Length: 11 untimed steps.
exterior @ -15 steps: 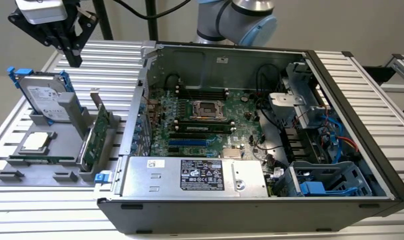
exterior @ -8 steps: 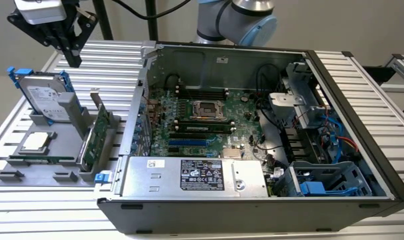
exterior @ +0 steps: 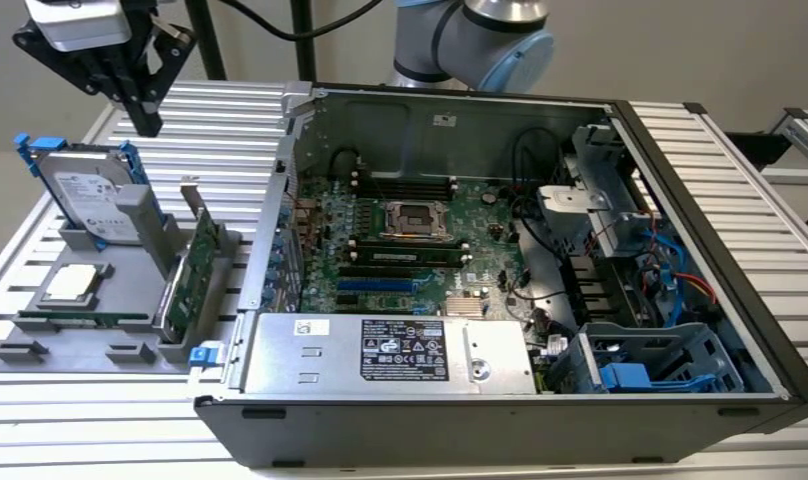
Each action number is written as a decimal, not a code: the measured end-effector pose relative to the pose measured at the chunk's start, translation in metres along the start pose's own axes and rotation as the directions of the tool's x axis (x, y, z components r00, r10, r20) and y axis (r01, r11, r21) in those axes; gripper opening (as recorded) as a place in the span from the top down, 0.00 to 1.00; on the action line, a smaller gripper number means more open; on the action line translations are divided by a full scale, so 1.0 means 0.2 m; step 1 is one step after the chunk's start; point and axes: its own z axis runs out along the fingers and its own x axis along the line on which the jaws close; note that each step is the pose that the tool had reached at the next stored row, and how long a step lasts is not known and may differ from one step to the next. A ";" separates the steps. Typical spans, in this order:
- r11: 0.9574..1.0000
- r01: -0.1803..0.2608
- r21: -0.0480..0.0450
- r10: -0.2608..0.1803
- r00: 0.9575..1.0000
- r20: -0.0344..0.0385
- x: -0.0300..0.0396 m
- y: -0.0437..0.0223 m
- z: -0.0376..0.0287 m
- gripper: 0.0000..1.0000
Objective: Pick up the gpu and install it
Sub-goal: 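Reach for the gpu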
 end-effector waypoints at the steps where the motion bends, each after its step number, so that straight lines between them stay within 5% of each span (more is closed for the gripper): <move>1: 1.000 0.000 0.000 0.000 1.000 0.000 0.000 -0.002 0.000 1.00; 11: 1.000 0.000 0.000 0.000 1.000 0.000 -0.001 -0.019 -0.001 1.00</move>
